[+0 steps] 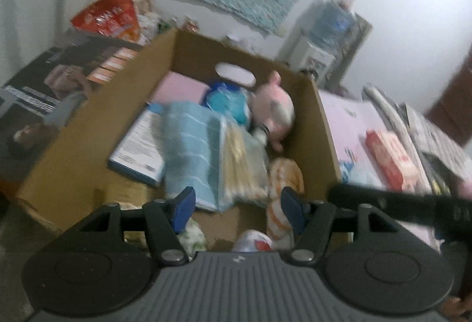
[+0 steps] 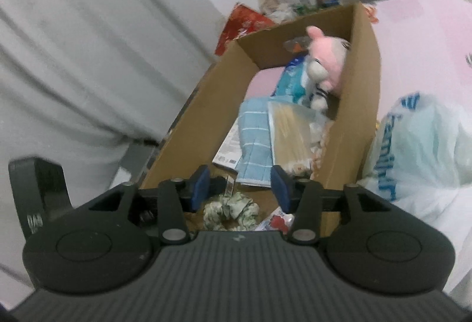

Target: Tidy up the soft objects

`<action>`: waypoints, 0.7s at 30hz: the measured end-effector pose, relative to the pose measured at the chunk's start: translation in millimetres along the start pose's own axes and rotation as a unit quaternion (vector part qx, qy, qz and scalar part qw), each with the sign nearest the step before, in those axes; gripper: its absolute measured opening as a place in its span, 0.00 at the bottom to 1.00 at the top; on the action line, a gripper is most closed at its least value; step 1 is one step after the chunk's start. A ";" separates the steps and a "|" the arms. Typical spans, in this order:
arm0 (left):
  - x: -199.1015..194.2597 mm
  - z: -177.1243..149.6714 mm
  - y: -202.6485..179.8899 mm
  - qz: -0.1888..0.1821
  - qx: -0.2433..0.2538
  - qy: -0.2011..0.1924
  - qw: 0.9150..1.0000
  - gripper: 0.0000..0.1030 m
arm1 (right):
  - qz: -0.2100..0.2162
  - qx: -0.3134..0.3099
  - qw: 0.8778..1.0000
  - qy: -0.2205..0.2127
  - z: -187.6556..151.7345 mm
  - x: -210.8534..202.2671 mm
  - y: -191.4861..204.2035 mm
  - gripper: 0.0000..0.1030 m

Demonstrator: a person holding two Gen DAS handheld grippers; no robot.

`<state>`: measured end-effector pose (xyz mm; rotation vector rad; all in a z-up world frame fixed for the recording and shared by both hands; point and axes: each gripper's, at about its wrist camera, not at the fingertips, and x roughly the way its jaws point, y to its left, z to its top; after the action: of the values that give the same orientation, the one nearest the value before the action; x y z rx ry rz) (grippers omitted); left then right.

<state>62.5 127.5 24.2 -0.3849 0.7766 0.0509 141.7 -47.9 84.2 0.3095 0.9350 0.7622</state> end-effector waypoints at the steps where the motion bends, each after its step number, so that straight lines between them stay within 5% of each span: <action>1: -5.7 2.3 3.7 0.004 -0.006 -0.010 1.000 0.68 | -0.004 -0.024 1.000 0.016 4.8 0.9 5.8 0.58; 6: -29.7 11.2 21.3 0.023 -0.031 -0.053 0.998 0.79 | -0.014 -0.125 0.984 0.126 26.7 29.2 38.0 0.68; 9: -39.9 14.9 30.8 0.036 -0.042 -0.073 0.996 0.82 | -0.037 -0.184 0.961 0.204 30.4 64.6 57.8 0.69; 21: -40.2 10.9 68.9 0.054 -0.083 -0.071 0.993 0.84 | -0.111 -0.221 0.883 0.399 14.4 170.4 59.9 0.69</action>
<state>28.4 199.3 37.0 -0.4909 0.6539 0.2427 187.9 115.8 21.8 -0.5600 1.4933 0.8749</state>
